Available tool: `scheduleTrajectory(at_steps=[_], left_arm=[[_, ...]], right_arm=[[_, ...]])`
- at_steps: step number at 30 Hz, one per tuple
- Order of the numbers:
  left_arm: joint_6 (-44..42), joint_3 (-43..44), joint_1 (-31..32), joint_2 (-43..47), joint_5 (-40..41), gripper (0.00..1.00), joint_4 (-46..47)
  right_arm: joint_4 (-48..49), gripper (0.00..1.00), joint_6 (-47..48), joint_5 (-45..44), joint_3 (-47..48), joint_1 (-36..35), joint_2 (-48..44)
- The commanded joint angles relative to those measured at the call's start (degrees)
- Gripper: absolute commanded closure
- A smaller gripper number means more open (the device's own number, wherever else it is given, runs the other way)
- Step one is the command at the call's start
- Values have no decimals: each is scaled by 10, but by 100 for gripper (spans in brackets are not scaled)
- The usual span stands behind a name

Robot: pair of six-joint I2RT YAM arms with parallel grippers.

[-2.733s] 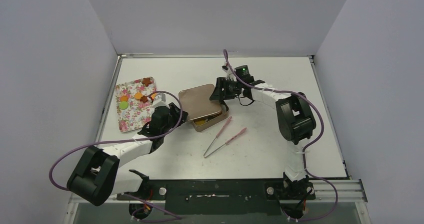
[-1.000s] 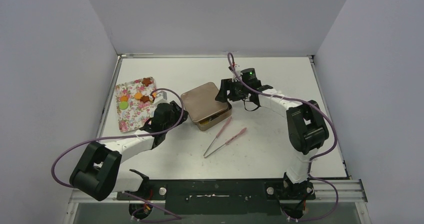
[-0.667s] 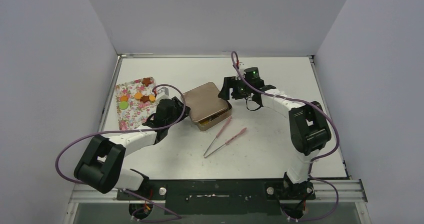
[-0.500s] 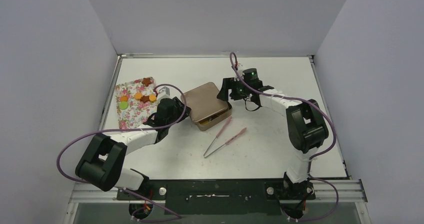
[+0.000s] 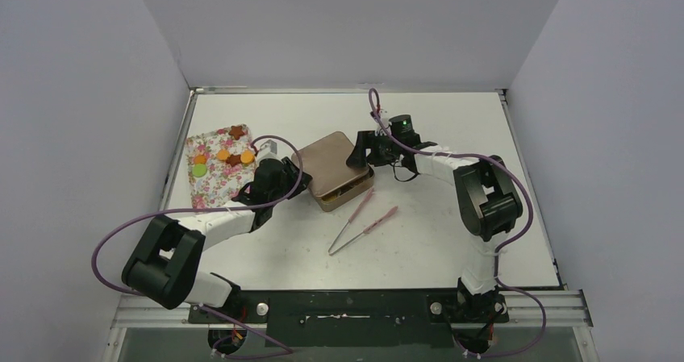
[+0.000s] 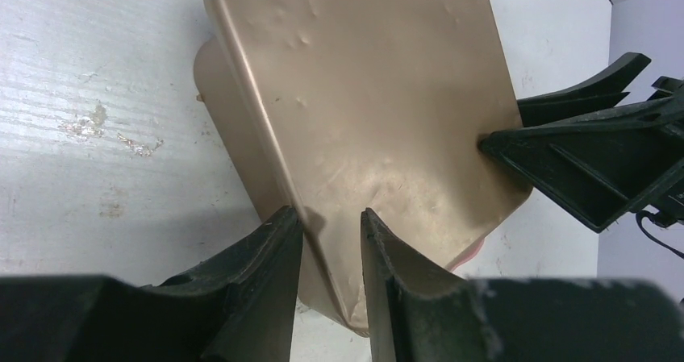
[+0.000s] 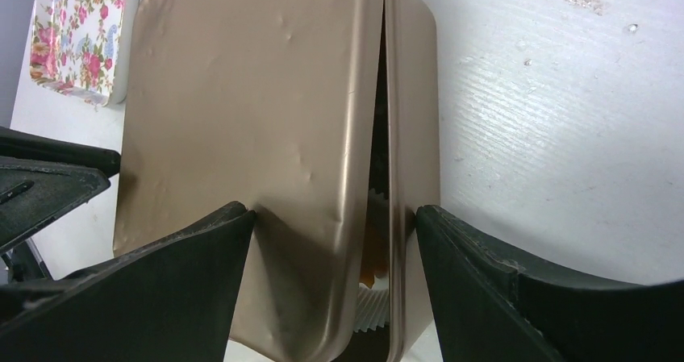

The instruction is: Pack the cookies

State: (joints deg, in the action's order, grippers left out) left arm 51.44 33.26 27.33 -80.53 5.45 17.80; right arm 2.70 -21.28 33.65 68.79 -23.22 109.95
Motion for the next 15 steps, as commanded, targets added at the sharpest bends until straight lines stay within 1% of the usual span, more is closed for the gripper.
scheduleTrajectory(at_steps=[1, 6, 7, 9, 11, 12, 15], left_arm=[[3, 23, 5, 12, -23, 69, 21], [3, 16, 6, 42, -23, 66, 12], [5, 13, 4, 50, -9, 63, 7], [7, 8, -5, 62, 26, 55, -3], [8, 4, -23, 65, 37, 47, 0], [10, 5, -32, 61, 35, 44, 2], [12, 19, -51, 35, 22, 41, 14]], right_arm=[[36, 25, -1, 19, -3, 1, -6], [35, 25, 2, 11, -8, 7, -11], [35, 25, 1, 11, -10, 9, -11], [37, 25, 1, 9, -14, 13, -13], [39, 24, 1, 8, -18, 16, -15], [40, 24, 1, 7, -19, 17, -16], [42, 24, 1, 7, -22, 17, -20]])
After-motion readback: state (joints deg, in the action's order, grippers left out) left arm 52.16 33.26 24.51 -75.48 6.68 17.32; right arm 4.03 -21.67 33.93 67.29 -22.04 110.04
